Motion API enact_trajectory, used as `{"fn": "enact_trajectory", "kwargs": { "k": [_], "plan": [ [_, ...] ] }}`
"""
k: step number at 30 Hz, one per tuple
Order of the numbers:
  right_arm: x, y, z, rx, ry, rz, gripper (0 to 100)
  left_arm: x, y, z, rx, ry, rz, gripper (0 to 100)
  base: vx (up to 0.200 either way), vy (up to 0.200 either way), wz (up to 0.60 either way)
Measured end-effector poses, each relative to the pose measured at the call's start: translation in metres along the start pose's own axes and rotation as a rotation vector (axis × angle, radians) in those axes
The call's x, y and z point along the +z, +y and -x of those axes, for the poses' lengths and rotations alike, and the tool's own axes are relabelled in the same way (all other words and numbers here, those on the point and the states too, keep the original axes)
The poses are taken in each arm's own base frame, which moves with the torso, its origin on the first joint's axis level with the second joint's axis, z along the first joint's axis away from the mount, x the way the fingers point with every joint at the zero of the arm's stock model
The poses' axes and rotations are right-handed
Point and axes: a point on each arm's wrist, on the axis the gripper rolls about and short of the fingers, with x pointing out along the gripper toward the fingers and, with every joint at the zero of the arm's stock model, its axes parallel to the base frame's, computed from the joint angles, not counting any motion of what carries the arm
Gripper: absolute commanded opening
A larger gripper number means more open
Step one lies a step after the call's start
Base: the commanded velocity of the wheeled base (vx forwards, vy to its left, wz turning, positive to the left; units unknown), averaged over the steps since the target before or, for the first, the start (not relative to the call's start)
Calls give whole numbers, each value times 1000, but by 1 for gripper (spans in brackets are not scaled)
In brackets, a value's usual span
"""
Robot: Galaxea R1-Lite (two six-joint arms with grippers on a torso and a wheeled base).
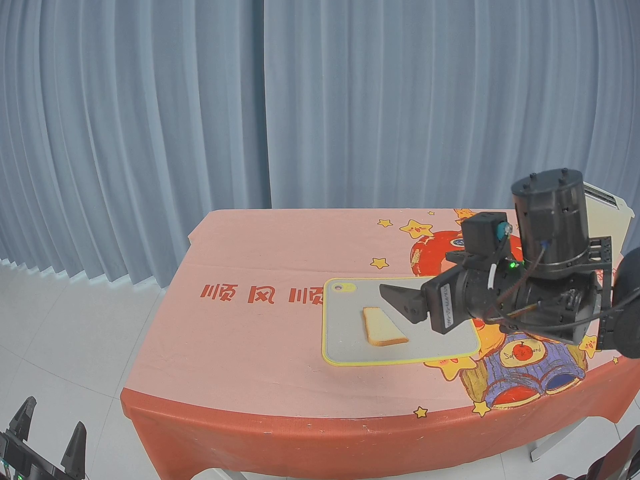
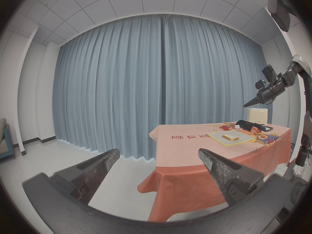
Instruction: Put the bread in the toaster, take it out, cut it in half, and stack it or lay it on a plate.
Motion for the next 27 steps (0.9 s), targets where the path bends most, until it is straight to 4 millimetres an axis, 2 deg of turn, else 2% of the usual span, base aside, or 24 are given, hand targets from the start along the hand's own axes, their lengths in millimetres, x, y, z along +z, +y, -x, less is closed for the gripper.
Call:
{"fn": "enact_trajectory", "kwargs": {
  "k": [9, 22, 27],
  "plan": [
    [-19, 10, -33, 2, 89, 22, 100, 0, 0, 0, 0, 0, 0, 100, 0, 0, 0],
    [-45, 33, -62, 5, 191, 33, 100, 0, 0, 0, 0, 0, 0, 100, 0, 0, 0],
    [-49, 39, -71, -2, 205, 19, 100, 0, 0, 0, 0, 0, 0, 100, 0, 0, 0]
  ]
}}
